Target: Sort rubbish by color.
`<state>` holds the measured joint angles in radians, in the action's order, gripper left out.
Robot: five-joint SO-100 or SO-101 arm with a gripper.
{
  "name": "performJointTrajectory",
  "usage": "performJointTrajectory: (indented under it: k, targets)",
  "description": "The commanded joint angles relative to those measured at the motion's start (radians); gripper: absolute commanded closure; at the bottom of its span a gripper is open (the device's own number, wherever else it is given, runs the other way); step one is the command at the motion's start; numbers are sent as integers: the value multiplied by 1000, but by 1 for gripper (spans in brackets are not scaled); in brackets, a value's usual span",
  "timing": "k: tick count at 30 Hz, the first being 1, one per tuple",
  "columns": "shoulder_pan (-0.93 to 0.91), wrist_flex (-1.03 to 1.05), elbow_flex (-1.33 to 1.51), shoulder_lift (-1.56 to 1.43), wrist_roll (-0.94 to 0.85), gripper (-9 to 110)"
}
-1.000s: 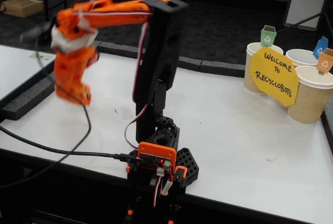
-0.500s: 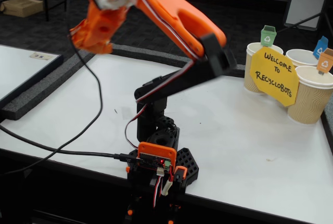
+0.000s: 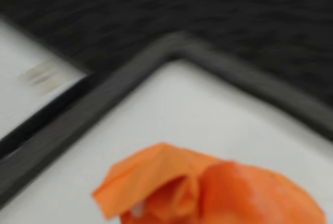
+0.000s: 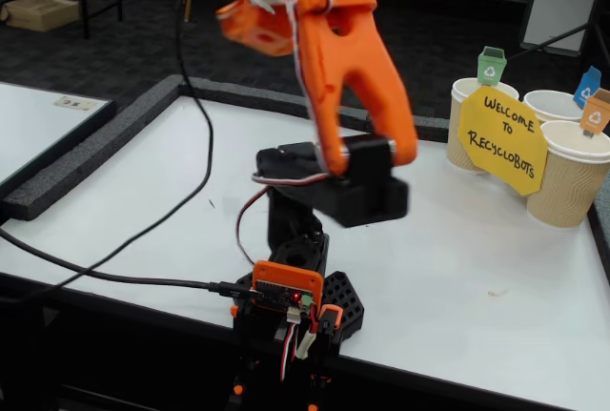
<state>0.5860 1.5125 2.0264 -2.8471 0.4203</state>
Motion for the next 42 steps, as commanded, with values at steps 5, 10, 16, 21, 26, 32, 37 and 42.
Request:
performJointTrajectory:
  k: [5, 10, 16, 21, 26, 32, 37, 42]
  targets:
    - [-436, -109, 52, 5, -86, 100]
    - [-597, -199, 52, 48, -84, 101]
    - [-779, -232, 14, 141, -75, 102]
    - [-960, -275, -15, 258, -75, 102]
    - [-1137, -350, -97, 419, -84, 102]
    - [-1270, -419, -241, 592, -91, 101]
    - [-1318, -480, -360, 692, -150, 101]
    - [-1342, -572, -439, 792, -207, 101]
